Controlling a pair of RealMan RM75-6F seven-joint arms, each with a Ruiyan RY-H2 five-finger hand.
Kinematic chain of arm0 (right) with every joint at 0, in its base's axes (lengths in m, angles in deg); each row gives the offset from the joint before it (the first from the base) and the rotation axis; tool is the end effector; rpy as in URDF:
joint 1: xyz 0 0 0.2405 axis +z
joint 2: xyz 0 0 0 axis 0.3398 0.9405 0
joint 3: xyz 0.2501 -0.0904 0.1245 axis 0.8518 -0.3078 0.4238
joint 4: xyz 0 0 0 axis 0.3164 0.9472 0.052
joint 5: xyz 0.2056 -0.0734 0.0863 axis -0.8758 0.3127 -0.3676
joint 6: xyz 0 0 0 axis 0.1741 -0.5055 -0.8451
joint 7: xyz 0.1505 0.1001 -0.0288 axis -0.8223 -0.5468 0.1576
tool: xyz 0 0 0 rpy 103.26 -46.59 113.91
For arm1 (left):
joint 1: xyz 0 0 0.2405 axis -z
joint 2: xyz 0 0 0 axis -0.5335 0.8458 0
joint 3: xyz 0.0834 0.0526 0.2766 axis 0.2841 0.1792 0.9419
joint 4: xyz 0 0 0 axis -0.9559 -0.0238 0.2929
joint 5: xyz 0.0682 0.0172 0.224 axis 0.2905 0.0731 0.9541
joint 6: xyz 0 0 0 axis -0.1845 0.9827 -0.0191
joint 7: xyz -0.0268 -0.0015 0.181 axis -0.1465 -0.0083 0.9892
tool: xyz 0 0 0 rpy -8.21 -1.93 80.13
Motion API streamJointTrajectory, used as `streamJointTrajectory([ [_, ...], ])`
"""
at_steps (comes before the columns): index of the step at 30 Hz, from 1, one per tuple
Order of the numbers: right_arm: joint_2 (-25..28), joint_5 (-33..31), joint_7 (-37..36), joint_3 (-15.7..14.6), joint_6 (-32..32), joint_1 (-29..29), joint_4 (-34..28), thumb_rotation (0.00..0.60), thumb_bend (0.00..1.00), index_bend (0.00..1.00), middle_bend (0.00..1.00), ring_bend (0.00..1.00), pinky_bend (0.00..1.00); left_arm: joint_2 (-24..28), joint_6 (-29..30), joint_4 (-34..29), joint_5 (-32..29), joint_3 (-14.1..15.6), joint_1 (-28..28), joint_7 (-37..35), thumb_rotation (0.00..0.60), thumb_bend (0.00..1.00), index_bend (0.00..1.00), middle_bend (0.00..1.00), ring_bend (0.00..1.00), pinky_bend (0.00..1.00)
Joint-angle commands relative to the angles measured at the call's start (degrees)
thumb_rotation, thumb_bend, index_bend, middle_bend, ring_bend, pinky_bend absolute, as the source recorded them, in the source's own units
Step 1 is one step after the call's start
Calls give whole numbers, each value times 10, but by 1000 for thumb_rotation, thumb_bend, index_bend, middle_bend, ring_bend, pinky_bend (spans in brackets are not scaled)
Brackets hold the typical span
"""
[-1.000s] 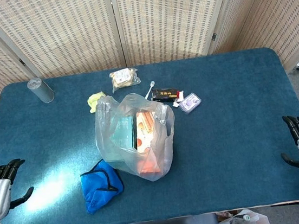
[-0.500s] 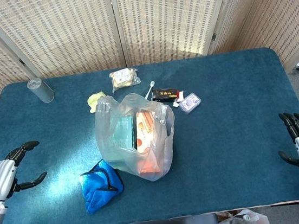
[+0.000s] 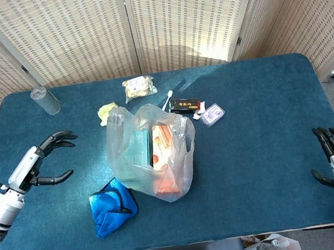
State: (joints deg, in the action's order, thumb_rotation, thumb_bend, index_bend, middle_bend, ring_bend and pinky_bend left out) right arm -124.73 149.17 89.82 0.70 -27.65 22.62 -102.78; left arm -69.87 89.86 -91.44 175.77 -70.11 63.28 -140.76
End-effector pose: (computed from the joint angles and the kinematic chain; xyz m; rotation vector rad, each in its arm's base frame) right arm -0.3319 -0.2151 0.1784 1.3905 -0.7483 0.8211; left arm -0.2015 0.3696 0.1794 -1.4813 -1.7874 -1.6800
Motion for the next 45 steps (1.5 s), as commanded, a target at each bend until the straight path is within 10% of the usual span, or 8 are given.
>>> streamJointTrajectory([
  [1, 0, 0, -1, 0, -3, -2, 0, 600, 162, 1, 115, 91, 272, 4, -41, 0, 27, 1, 48, -52, 599, 190, 188, 225, 264, 251],
  [19, -1, 1, -14, -2, -15, -13, 8, 600, 162, 1, 115, 91, 272, -10, -105, -19, 51, 2, 183, -163, 488, 182, 195, 235, 272, 300],
  [45, 10, 37, -21, 7, 26, 32, 1, 600, 162, 1, 115, 91, 272, -56, -149, -14, 3, -2, 280, -277, 482, 182, 219, 271, 307, 417],
])
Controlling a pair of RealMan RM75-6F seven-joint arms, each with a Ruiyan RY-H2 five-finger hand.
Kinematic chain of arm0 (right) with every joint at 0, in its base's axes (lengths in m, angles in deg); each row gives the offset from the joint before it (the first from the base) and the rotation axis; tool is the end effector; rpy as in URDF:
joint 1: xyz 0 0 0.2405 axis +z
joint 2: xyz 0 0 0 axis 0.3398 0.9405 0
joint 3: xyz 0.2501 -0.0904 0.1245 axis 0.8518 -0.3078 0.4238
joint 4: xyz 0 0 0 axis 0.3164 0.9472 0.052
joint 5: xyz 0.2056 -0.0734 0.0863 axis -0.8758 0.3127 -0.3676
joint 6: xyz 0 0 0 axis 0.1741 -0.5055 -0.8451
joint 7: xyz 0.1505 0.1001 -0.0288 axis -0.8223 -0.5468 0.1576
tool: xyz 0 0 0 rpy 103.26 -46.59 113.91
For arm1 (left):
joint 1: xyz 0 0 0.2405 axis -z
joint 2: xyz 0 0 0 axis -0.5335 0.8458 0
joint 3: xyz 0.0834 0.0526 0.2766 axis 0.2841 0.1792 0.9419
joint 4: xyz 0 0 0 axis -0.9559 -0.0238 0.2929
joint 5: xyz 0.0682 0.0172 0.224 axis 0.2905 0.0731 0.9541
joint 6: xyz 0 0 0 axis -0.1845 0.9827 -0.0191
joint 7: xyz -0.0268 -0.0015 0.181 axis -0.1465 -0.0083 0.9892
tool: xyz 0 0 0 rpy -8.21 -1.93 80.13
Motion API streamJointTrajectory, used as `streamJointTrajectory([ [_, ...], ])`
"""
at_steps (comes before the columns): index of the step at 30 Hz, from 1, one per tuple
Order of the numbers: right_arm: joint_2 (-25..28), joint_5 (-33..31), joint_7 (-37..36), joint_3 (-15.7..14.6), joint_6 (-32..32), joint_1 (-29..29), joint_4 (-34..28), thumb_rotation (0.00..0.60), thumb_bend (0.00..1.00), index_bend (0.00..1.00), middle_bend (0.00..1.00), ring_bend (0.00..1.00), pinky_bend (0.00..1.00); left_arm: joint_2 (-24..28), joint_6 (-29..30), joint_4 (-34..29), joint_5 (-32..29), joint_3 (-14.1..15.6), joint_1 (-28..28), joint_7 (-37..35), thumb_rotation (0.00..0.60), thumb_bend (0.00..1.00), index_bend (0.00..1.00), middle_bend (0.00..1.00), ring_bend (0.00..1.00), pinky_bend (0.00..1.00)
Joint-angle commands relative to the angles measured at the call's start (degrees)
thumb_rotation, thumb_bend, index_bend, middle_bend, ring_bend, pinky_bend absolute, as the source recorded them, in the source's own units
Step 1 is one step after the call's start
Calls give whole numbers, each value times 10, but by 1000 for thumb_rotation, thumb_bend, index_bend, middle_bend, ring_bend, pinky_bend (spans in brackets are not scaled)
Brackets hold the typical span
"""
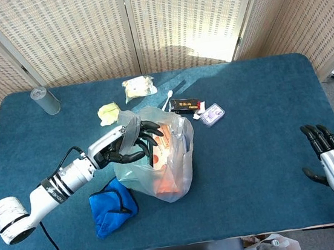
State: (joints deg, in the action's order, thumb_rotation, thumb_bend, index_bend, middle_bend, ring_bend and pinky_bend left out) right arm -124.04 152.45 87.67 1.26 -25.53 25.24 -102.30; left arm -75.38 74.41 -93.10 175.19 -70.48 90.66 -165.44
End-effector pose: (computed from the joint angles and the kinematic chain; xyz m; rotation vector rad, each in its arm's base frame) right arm -0.3159 -0.2320 0.1749 1.4724 -0.7205 0.8865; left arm -0.0275 0.4165 0.1032 1.5011 2.0749 1.4355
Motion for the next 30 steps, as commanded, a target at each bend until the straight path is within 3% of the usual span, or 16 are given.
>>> streamJointTrajectory([
  [1, 6, 8, 2, 3, 7, 10, -7, 600, 162, 1, 115, 91, 272, -1, 10, 5, 14, 3, 8, -43, 482, 182, 219, 272, 307, 417],
  [6, 11, 28, 1, 16, 8, 30, -19, 600, 162, 1, 115, 91, 272, 4, 35, 13, 41, 15, 10, -88, 486, 182, 226, 280, 314, 467],
  [18, -12, 91, 7, 67, 37, 122, -35, 600, 149, 1, 115, 91, 272, 13, 64, 6, 37, 22, 15, -102, 488, 181, 238, 295, 329, 472],
  [30, -53, 75, -10, 125, 52, 201, -44, 600, 107, 1, 110, 91, 268, 24, 54, -17, 25, 25, 25, -122, 499, 181, 254, 328, 366, 498],
])
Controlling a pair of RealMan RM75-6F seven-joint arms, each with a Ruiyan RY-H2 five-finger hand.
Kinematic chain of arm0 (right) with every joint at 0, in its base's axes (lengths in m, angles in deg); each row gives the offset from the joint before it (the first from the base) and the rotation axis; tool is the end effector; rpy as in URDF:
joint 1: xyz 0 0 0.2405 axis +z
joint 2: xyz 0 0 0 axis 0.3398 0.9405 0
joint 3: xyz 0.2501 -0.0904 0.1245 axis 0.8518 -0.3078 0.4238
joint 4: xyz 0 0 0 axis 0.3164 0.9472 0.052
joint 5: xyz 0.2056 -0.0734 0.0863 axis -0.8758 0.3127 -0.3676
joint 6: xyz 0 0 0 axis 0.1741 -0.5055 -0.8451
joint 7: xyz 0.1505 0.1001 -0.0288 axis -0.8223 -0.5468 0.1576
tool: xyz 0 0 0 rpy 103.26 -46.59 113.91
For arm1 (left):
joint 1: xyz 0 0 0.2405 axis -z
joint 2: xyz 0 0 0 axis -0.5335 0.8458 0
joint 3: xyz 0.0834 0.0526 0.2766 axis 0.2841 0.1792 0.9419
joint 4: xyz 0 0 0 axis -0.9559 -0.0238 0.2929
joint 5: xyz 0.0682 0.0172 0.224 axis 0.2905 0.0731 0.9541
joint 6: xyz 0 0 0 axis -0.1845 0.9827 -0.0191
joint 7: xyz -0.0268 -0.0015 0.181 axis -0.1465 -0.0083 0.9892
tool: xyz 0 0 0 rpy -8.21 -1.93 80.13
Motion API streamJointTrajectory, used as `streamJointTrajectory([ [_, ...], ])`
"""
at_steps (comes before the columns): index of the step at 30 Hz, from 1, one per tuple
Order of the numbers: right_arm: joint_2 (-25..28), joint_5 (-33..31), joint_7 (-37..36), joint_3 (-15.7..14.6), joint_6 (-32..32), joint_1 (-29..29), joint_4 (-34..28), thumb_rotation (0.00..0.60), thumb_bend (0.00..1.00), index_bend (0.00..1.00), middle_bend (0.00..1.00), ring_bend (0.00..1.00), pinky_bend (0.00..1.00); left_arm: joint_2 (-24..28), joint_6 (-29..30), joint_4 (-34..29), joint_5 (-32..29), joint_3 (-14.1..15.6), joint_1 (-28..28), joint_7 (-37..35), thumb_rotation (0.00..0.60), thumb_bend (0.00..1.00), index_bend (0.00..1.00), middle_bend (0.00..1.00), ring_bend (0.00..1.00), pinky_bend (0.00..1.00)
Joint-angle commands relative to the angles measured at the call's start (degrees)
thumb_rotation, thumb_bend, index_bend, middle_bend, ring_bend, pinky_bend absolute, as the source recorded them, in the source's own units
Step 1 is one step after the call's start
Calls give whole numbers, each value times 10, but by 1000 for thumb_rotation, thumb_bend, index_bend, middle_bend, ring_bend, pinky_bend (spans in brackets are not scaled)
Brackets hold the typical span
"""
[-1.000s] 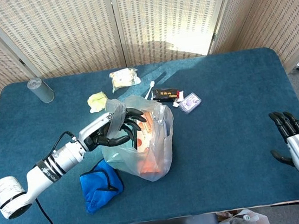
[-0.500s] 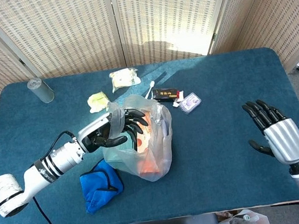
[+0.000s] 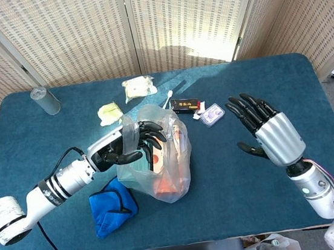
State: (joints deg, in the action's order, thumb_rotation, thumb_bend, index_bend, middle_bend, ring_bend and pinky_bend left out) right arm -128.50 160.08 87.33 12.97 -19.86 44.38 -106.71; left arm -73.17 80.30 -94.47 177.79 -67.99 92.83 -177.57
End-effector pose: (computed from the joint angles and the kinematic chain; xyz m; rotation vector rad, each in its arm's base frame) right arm -0.1475 -0.3336 0.1611 1.6437 -0.4151 1.4013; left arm -0.0107 0.4043 0.1184 1.3137 2.0383 1.3548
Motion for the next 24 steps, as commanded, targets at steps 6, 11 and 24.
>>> streamJointTrajectory([
  [6, -26, -10, -29, 30, 3, 45, -6, 600, 96, 1, 110, 91, 267, 7, -13, -8, 2, 1, 14, -12, 490, 176, 257, 333, 376, 506],
  [11, -45, -13, -25, 43, 28, 84, 0, 600, 96, 1, 110, 91, 267, 10, -17, -13, -3, 1, 16, 2, 422, 176, 257, 334, 376, 506],
  [24, -100, -22, 9, 58, 57, 156, 43, 600, 101, 1, 110, 91, 267, 34, -14, -31, -18, 5, -1, 40, 407, 175, 257, 346, 384, 508],
])
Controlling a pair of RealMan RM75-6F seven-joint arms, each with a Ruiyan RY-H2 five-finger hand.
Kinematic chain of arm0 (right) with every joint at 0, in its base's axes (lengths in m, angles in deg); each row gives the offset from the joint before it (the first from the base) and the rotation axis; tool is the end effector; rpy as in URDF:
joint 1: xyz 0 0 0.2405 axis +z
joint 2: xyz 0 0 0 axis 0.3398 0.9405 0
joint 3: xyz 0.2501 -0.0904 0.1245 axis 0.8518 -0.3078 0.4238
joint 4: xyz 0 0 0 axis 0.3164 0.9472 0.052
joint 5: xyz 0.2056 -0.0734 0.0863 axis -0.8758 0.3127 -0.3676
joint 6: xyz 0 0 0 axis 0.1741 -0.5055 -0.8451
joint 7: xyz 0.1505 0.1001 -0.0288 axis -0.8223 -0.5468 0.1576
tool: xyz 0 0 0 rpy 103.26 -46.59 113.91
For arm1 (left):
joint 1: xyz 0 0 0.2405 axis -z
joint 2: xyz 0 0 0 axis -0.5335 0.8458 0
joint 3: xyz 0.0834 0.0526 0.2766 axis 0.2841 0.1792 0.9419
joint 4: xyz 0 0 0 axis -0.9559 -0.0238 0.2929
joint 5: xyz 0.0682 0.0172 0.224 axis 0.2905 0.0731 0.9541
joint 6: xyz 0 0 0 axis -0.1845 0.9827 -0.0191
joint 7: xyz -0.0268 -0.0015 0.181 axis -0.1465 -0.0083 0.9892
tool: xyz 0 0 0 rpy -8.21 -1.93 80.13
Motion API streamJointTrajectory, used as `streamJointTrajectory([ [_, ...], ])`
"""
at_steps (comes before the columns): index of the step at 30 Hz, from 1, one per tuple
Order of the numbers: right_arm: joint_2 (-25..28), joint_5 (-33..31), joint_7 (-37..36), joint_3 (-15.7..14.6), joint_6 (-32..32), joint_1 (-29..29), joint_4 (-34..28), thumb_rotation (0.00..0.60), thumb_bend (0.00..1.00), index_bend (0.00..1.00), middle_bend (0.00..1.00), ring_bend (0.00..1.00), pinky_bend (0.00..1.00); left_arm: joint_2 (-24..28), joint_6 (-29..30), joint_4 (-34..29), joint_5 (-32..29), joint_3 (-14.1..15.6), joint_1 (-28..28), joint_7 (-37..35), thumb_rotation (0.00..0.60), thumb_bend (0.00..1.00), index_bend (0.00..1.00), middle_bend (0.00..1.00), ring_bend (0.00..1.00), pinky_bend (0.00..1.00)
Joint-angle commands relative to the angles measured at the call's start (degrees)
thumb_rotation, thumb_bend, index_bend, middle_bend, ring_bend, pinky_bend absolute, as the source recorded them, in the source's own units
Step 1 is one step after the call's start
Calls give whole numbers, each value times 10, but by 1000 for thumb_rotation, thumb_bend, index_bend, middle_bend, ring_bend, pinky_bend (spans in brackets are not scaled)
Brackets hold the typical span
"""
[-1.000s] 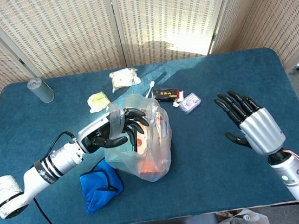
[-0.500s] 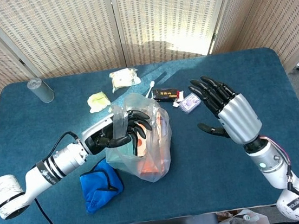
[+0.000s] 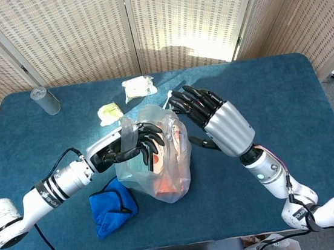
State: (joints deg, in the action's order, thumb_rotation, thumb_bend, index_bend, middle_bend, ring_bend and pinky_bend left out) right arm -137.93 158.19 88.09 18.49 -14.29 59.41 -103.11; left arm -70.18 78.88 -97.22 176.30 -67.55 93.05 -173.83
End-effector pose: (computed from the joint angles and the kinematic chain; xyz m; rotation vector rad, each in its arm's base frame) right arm -0.0423 -0.3790 0.1248 1.7092 -0.3081 1.6375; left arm -0.0119 0.3998 0.1276 1.3828 2.0562 1.3794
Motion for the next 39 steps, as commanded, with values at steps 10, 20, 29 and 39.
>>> streamJointTrajectory([
  [10, -34, -14, -13, 11, 4, 42, 33, 600, 126, 1, 110, 91, 267, 19, -7, -18, -5, 3, -12, 23, 400, 175, 257, 351, 389, 534],
  [20, -73, -15, -20, 23, -10, 83, 83, 600, 165, 1, 110, 91, 267, 21, -20, -29, -10, 0, -14, 36, 399, 174, 257, 351, 389, 534],
  [29, -97, -10, -22, 33, -24, 116, 129, 600, 196, 1, 136, 91, 267, 22, -29, -33, -13, -4, -15, 45, 399, 174, 257, 351, 389, 534],
  [39, -123, -5, -52, 37, -51, 143, 166, 600, 247, 1, 165, 93, 267, 18, -40, -29, -20, -11, -12, 45, 389, 174, 258, 351, 389, 534],
])
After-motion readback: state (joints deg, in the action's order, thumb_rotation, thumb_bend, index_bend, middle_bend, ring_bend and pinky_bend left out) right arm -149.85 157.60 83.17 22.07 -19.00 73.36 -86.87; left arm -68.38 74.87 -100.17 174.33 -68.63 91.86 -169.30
